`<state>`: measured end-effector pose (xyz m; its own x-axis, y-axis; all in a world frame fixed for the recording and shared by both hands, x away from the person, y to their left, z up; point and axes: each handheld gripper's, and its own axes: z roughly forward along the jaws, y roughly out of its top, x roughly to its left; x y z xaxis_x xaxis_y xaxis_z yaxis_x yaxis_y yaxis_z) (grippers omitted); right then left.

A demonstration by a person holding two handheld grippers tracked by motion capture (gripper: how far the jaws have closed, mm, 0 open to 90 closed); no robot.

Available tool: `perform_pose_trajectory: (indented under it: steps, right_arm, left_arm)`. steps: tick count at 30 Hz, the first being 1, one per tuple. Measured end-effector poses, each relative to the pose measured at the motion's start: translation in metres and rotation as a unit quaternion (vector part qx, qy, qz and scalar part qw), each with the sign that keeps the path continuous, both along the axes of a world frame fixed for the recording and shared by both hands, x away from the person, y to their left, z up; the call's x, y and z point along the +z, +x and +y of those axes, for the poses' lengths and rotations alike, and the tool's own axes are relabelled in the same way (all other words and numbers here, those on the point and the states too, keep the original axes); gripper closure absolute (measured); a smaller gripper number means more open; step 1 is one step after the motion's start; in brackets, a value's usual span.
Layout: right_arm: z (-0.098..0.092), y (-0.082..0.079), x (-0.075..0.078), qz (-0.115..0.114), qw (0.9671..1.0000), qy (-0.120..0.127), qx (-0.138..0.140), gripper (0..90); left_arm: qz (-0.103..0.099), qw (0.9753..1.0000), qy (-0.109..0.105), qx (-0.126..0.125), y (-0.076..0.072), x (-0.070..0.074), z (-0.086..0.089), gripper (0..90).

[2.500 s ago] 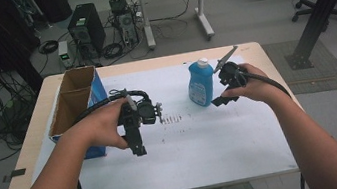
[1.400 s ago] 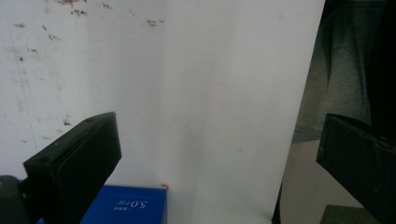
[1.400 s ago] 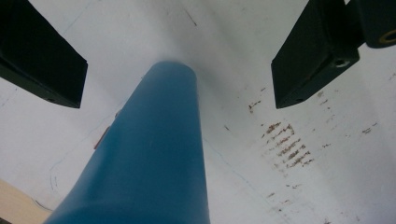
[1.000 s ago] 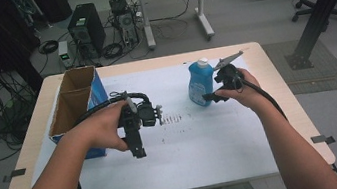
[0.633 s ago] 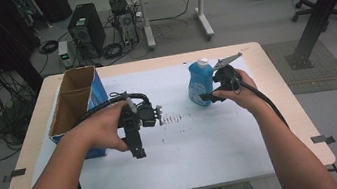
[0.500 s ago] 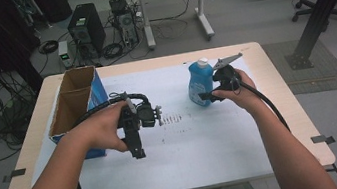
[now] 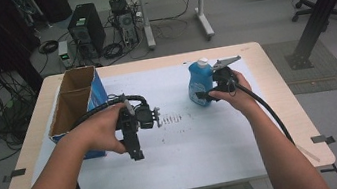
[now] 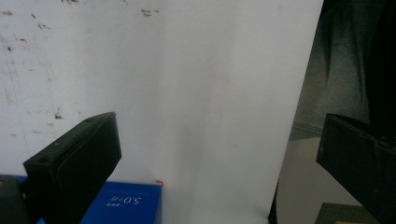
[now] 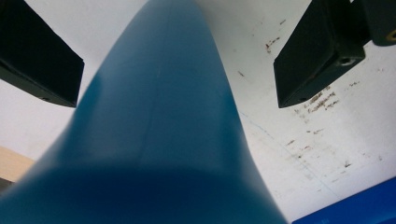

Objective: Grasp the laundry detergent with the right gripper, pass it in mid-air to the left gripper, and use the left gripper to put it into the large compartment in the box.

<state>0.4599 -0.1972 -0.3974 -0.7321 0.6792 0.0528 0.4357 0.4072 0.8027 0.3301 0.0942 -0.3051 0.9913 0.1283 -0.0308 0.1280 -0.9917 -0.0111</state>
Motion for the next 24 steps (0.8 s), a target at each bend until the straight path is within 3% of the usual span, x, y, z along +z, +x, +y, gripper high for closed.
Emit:
perform_pose_trajectory:
  steps: [10,24]
  right_arm:
    - [0.003,0.003,-0.004,-0.013,0.9994,0.024,-0.019,1.3]
    - [0.007,0.003,-0.012,-0.012,0.9987,0.029,-0.041,3.5]
  left_arm:
    - [0.003,1.0000,0.004,0.001,-0.001,-0.003,0.002,0.2]
    - [0.004,1.0000,0.002,-0.003,0.000,-0.003,-0.001,0.2]
